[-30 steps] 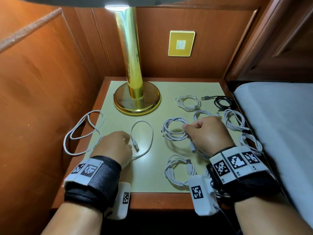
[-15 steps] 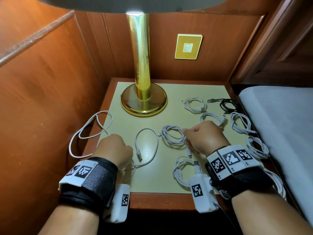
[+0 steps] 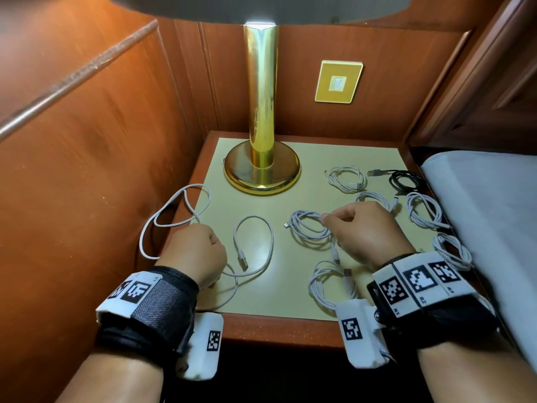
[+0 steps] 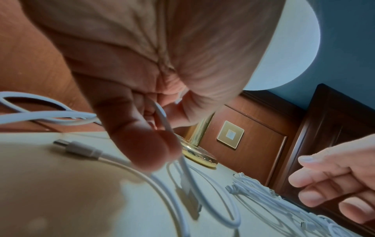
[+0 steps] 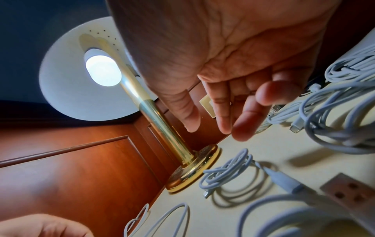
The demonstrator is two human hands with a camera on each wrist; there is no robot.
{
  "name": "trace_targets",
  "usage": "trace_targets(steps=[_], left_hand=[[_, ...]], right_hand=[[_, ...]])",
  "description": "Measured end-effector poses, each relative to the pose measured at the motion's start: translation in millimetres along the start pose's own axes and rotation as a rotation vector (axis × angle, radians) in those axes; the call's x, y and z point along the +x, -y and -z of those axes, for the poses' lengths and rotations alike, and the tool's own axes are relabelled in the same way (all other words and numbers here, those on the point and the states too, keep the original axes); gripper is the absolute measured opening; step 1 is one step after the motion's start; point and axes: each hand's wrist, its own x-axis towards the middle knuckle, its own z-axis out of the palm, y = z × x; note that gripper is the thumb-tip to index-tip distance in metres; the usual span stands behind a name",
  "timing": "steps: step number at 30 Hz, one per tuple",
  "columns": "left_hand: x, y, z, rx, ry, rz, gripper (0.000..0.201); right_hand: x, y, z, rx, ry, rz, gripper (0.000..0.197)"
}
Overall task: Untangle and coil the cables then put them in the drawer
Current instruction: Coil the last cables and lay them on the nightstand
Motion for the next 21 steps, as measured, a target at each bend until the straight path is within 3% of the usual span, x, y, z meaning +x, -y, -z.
trace_targets(steps=[4,10,14,19,21], left_hand=[[-15,1,1,-0.149,-0.007,-0.032,0.019],[-50,12,9,-0.321,-0.132,-0.200,0.016],[-88,25,13,-0.607,-0.179,-0.298,0.012],[-152,58,10,-1.011,-0.180,-0.343,0.011],[-179,79,4,-1.104,-0.162,-0.361,0.012]], right_hand=[[-29,15,-6,0.044,0.048,0.164,0.028],[-82,30,-29,-0.084,0.287,0.431,0.042],[-120,30,-35,-0.185,0.380,0.565,0.045],[-186,14,-47,-0.212,0.550,0.650,0.015],[-208,3,-49,-0.187,0.522,0.676,0.025]])
